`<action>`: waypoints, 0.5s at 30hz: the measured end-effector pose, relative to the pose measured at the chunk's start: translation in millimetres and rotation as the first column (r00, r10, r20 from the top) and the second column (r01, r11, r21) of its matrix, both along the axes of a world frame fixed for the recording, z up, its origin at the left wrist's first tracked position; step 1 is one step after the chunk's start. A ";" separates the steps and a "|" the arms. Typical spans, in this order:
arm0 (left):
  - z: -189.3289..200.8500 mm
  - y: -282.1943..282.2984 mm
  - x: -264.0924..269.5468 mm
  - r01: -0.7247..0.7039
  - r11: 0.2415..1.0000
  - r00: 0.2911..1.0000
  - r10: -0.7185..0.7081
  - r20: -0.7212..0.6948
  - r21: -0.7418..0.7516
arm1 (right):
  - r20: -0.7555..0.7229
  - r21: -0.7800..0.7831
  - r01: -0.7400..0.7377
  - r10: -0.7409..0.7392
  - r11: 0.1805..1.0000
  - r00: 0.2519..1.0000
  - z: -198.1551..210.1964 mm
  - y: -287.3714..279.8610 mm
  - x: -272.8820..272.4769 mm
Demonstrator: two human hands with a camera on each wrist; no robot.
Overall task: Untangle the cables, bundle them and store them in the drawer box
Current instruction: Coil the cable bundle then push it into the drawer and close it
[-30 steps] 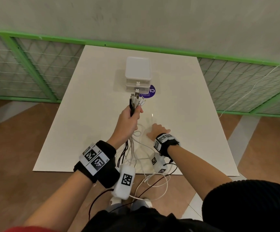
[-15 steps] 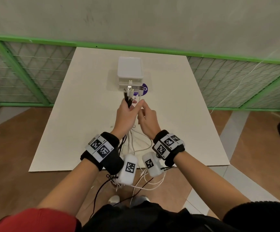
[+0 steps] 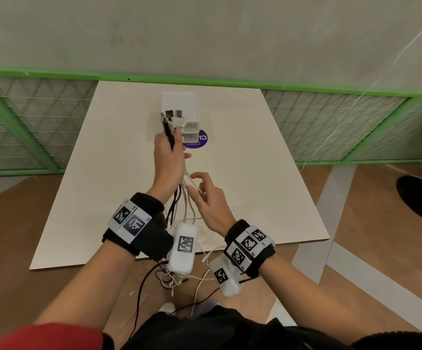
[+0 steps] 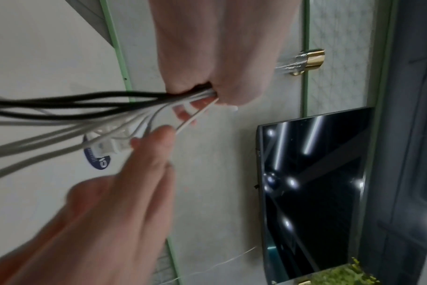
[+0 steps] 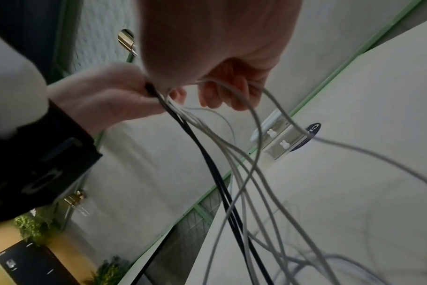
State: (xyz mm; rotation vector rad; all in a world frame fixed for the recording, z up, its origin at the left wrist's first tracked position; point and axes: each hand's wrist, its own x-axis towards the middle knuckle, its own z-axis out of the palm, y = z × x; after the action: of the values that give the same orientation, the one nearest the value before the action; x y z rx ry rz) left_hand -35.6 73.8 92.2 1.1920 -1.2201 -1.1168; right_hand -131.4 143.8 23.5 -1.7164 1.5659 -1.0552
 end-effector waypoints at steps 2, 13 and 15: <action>6.8 5.0 -1.4 0.147 0.989 0.989 -0.147 -0.021 -0.012 | -0.060 -0.090 0.044 -0.050 0.995 0.997 7.5 6.0 -7.2; 29.6 32.9 -19.4 0.300 0.954 0.937 -0.297 -0.183 -0.008 | 0.280 -0.044 -0.060 0.070 0.997 0.957 36.5 1.8 4.6; 39.4 28.2 -17.0 0.289 0.957 0.934 -0.285 -0.213 -0.016 | 0.218 0.033 -0.061 0.052 0.998 0.975 26.2 6.5 3.8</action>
State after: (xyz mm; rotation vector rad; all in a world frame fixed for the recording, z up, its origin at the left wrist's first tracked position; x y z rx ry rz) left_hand -52.7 102.0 131.6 0.8943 -1.2450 -1.4343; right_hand -127.7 150.3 49.7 -1.5523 1.3840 -1.1340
